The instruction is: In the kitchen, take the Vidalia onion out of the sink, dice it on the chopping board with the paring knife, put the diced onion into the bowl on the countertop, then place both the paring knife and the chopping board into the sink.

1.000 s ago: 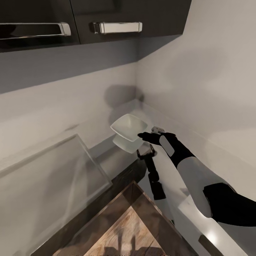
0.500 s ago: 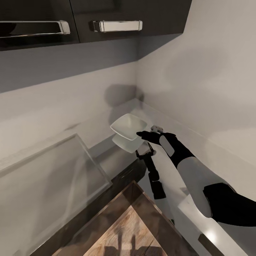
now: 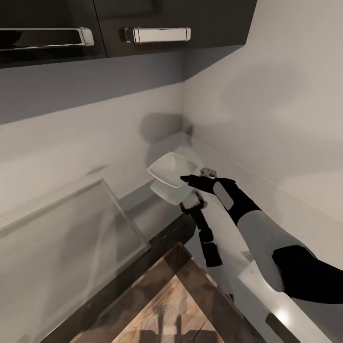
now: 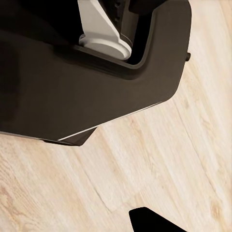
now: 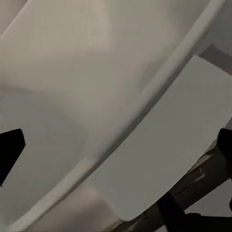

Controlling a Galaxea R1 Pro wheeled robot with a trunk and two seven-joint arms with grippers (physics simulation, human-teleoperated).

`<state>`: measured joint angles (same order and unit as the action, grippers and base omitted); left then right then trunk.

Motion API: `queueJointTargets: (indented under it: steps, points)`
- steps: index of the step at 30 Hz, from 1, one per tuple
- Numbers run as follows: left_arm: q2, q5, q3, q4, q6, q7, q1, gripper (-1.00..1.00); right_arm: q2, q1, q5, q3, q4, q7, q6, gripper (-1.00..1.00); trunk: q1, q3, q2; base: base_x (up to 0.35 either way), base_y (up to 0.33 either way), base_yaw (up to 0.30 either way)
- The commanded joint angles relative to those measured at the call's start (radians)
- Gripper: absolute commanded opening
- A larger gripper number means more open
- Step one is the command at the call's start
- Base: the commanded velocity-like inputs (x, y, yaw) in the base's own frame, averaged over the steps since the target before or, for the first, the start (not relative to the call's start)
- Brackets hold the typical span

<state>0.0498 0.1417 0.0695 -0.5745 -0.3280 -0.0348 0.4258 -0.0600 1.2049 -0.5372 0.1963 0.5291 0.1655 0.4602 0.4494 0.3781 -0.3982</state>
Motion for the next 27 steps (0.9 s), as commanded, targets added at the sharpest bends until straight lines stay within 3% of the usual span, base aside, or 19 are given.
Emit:
queueJointTargets:
  steps: [1,11,27]
  points:
    - [0.001,0.007,0.003,-0.002,0.000,-0.004,0.001,1.00,0.000,0.001,-0.001,0.002,0.000,0.007,0.003,1.00,0.001,0.002,-0.002,0.000,0.000,0.000]
    - [0.001,0.007,0.003,-0.002,0.000,-0.004,0.001,1.00,0.000,-0.001,0.000,0.002,0.000,0.036,0.003,1.00,0.001,0.003,-0.002,0.000,0.000,0.000]
    - [0.001,0.007,0.003,-0.002,-0.001,-0.004,0.001,1.00,0.000,-0.001,0.000,0.002,0.000,0.036,0.003,1.00,0.001,0.027,-0.002,0.000,0.000,0.000]
